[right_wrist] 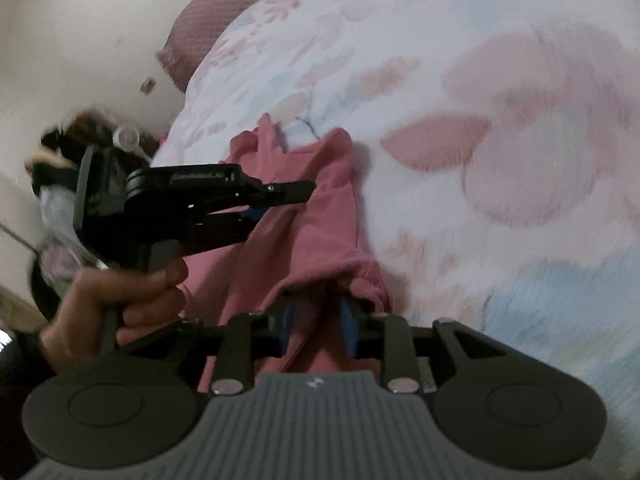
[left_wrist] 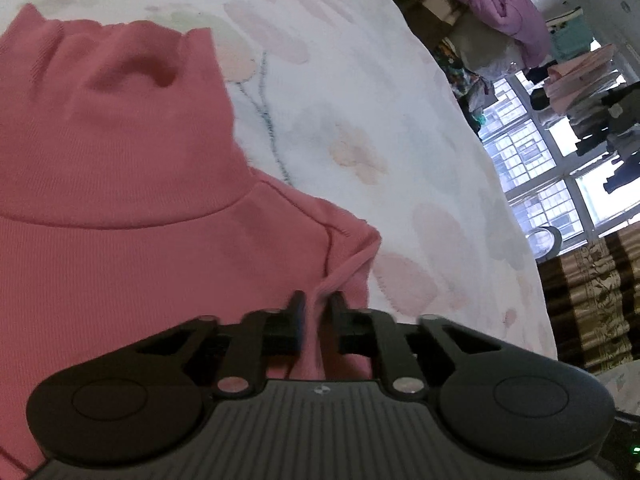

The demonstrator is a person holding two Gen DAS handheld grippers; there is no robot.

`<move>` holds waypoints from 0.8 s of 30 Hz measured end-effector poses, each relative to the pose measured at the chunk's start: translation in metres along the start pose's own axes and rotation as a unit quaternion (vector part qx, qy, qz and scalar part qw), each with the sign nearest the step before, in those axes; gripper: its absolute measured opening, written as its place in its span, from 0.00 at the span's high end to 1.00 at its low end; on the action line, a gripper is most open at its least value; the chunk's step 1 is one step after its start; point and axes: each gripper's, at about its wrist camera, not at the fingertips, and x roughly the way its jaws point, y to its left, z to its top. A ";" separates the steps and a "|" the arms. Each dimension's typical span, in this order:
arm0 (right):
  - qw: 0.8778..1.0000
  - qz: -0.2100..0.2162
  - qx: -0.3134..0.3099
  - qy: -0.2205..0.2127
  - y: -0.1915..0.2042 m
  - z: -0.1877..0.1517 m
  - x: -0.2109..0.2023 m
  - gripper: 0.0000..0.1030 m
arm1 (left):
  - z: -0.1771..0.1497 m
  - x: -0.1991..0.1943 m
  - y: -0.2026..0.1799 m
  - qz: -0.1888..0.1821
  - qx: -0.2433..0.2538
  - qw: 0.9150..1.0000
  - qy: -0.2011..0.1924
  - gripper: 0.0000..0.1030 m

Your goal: Fold small clothes

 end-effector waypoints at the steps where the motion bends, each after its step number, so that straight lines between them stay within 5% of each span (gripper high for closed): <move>1: 1.000 0.002 0.008 0.004 -0.002 -0.001 0.003 0.77 | 0.001 -0.001 0.000 -0.002 -0.001 1.000 -0.003 0.92; 3: 1.000 0.003 0.009 0.009 -0.001 -0.004 0.009 0.80 | 0.001 -0.002 0.001 -0.001 -0.004 1.000 -0.008 0.92; 5: 1.000 0.001 -0.003 0.013 0.005 -0.006 0.014 1.00 | -0.001 -0.003 0.002 0.000 -0.004 1.000 -0.008 0.96; 12: 0.999 0.002 0.029 -0.015 -0.003 -0.003 -0.044 1.00 | -0.004 -0.026 0.008 -0.056 -0.042 0.995 -0.065 0.99; 17: 0.999 -0.022 0.044 -0.006 -0.019 -0.008 -0.058 1.00 | -0.003 -0.006 0.013 -0.007 -0.048 0.999 -0.013 0.99; 20: 0.999 -0.026 0.040 0.001 -0.019 -0.007 -0.050 1.00 | -0.003 -0.005 0.013 -0.029 -0.050 0.998 -0.013 0.97; 24: 0.999 0.014 0.039 -0.030 -0.012 0.001 -0.047 0.94 | 0.005 -0.003 0.000 -0.020 -0.025 0.999 -0.024 0.77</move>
